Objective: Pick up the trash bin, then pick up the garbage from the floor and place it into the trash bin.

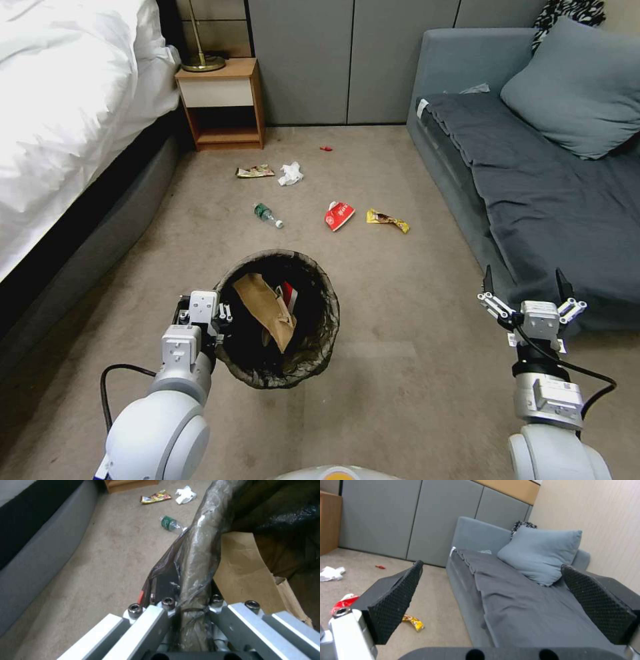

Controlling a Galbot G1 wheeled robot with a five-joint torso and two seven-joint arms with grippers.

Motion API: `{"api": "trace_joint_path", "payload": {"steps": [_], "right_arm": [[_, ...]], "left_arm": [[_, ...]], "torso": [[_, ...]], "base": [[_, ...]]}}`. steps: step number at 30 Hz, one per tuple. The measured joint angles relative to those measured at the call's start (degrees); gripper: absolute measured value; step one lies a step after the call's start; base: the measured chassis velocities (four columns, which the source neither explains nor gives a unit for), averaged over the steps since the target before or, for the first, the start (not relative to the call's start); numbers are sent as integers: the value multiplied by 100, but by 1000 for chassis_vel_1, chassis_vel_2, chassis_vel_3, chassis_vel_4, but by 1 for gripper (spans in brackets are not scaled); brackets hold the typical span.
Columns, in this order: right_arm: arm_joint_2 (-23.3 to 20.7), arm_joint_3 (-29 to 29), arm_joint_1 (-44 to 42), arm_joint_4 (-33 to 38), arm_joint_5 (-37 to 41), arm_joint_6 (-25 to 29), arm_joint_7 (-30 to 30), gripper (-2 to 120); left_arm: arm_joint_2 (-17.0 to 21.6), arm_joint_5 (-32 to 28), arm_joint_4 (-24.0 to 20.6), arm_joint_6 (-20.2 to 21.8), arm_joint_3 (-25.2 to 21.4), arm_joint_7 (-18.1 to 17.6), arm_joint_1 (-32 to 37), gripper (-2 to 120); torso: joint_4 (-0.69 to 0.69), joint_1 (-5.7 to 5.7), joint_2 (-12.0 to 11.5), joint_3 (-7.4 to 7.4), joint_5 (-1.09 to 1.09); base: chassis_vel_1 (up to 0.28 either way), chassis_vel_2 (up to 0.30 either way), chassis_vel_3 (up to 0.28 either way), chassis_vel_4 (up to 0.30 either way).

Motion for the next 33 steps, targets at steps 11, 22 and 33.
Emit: {"api": "trace_joint_path", "payload": {"steps": [11, 22, 33], "right_arm": [[-7, 12, 0, 0, 3, -1, -46, 100], [-1, 56, -4, -23, 8, -1, -75, 100], [10, 62, 8, -51, 8, 0, -97, 100]], "left_arm": [[-22, 3, 1, -3, -22, 7, -1, 0], [-26, -2, 1, -3, -37, 15, -8, 0], [-30, -2, 9, -9, -39, 23, -29, 0]], "torso": [[0, 0, 0, 0, 0], [0, -1, 0, 0, -1], [1, 0, 0, 0, 0]], "base": [[-97, 108, 95, -106], [-116, 119, 117, -110], [-142, 135, 146, -139]]}}
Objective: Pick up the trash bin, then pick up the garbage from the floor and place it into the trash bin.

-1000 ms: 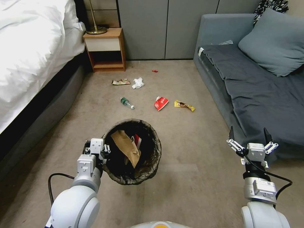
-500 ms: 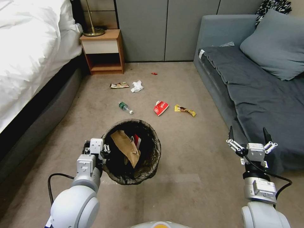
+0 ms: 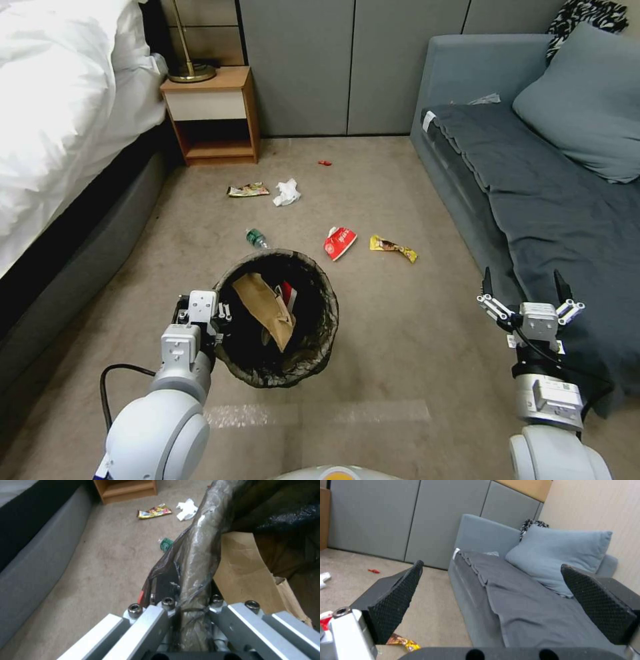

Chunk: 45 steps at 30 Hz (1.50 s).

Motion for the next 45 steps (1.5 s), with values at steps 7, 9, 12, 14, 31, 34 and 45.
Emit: {"api": "trace_joint_path", "payload": {"steps": [7, 9, 12, 14, 31, 34, 45], "right_arm": [[-15, 23, 26, -17, -3, -1, -35, 100], [-17, 24, 29, -31, -3, -1, -43, 100], [-24, 24, 31, -44, -3, -1, -47, 100], [-24, 26, 33, -44, -3, -1, -47, 100], [-18, -44, 13, -51, -34, 35, -97, 100], [-16, -52, -2, -55, -37, 45, -96, 100], [-18, -45, 4, -97, -49, 87, -98, 100]], "left_arm": [[-6, -6, 34, 0, -14, 8, -42, 0], [-4, -11, 37, 0, -15, 15, -41, 0], [-3, -10, 38, 0, -17, 15, -37, 0], [0, -10, 38, 0, -17, 16, -32, 0], [42, -6, -9, 5, -17, 21, 8, 0], [42, 5, -16, 6, -18, 21, 20, 0], [28, 25, -20, 5, -20, 23, 24, 0]], "torso": [[0, 0, 0, 0, 0], [-1, 0, 0, 0, -1], [0, 0, 0, 0, 1], [-1, 0, 0, 0, -2], [-2, 0, 0, 0, -1], [0, 0, 0, 0, -1], [0, 0, 0, 0, 0]], "base": [[-143, 157, 141, -158], [-173, 163, 181, -167], [-177, 154, 181, -144], [-161, 149, 164, -178], [-166, 177, 171, -179], [-188, 189, 176, -176], [-169, 167, 162, -171]]}}
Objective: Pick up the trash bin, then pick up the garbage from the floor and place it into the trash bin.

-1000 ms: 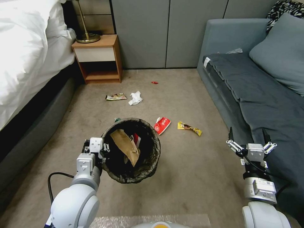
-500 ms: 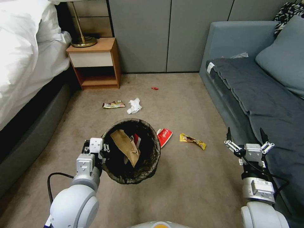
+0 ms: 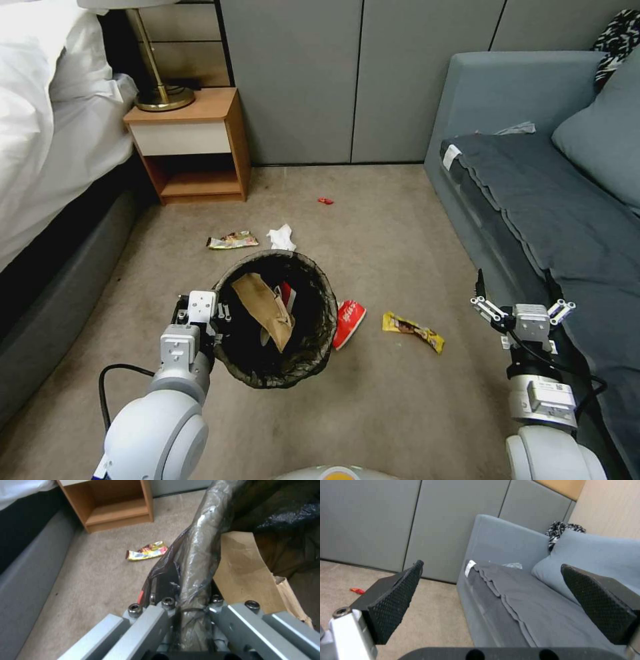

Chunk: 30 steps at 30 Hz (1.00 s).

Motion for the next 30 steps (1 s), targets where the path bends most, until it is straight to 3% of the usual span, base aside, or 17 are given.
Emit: {"api": "trace_joint_path", "payload": {"steps": [13, 16, 18, 19, 22, 23, 26, 27, 29, 30], "right_arm": [[-11, 63, 31, -35, -91, 257, -91, 100], [-63, -3, 6, 49, -87, 108, 53, 100], [-291, -278, -2, 207, 141, -782, 494, 100], [-291, -278, -2, 207, 141, -782, 494, 100], [-697, -674, 209, 358, 721, -2604, 1088, 100], [-697, -674, 209, 358, 721, -2604, 1088, 100], [-1141, -979, 587, 359, 1191, -4076, 1061, 100], [-1141, -979, 587, 359, 1191, -4076, 1061, 100], [-1383, -1127, 807, 324, 1390, -4938, 743, 100], [-1383, -1127, 807, 324, 1390, -4938, 743, 100]], "left_arm": [[-15, 32, 32, -10, -5, 29, -15, 0], [-34, 53, 58, -15, 16, 29, -32, 0], [-46, 58, 81, -20, 29, 29, -53, 0], [-46, 58, 81, -20, 29, 29, -53, 0], [-36, 62, 107, -29, 23, 28, -63, 0], [-36, 62, 107, -29, 23, 28, -63, 0], [-25, 55, 113, -41, 0, 23, -72, 0], [-25, 55, 113, -41, 0, 23, -72, 0], [-29, 51, 114, -47, -8, 22, -74, 0], [-29, 51, 114, -47, -8, 22, -74, 0]], "torso": [[0, 1, 0, 0, 1], [0, 1, 0, 0, 0], [-1, 0, 0, 0, -1], [-1, 0, 0, 0, -1], [-1, 0, 1, -1, -1], [-1, 0, 1, -1, -1], [0, 0, 0, 0, 1], [0, 0, 0, 0, 1], [0, 0, 0, 0, 1], [0, 0, 0, 0, 1]], "base": [[-153, 160, 144, -150], [-93, 67, 81, -74], [6, 7, 10, -30], [0, 0, 0, 0], [0, 0, 0, 0], [0, 0, 0, 0], [0, 0, 0, 0], [0, 0, 0, 0], [0, 0, 0, 0], [0, 0, 0, 0]]}}
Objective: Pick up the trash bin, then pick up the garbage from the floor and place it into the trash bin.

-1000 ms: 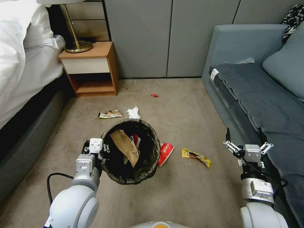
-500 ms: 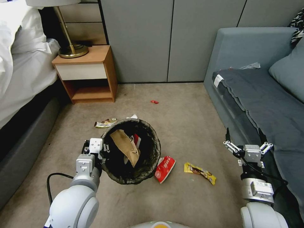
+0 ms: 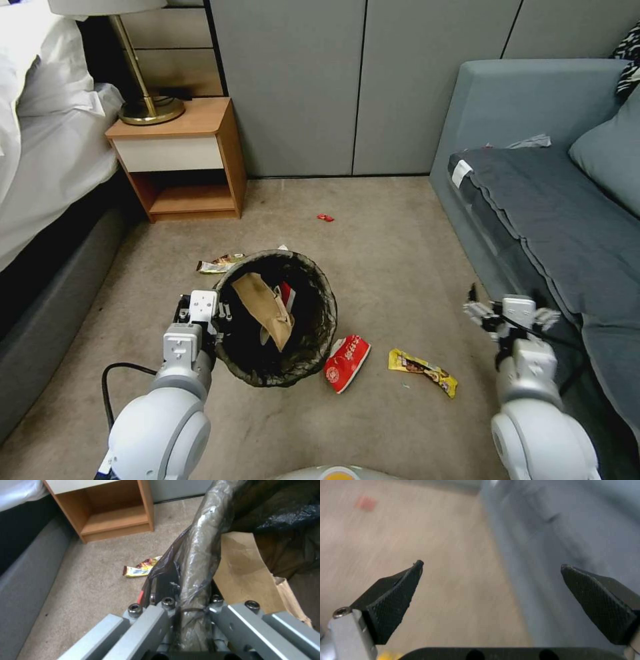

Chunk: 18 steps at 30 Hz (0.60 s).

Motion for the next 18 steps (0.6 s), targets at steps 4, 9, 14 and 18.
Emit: {"api": "trace_joint_path", "payload": {"steps": [4, 9, 14, 18], "right_arm": [[-269, -100, 238, -337, 63, -375, -789, 100], [-483, -172, 426, -868, 177, -377, -1707, 100], [-896, -546, 833, -1939, 662, -318, -2409, 100], [-1032, -778, 1063, -2429, 691, -297, -2545, 100]], "left_arm": [[-11, -4, 1, -8, -13, -3, 6, 0], [-28, -4, 8, -9, -17, -11, 16, 0], [-70, 27, 33, -12, -7, -18, 25, 0], [-73, 36, 39, -14, -8, -20, 34, 0]], "torso": [[0, 0, 0, 0, 0], [-1, 0, 1, 0, 0], [0, 0, 1, 0, 0], [-1, 0, 1, 0, -1]], "base": [[0, 0, 0, 0], [0, 0, 0, 0], [0, 0, 0, 0], [0, 0, 0, 0]]}}
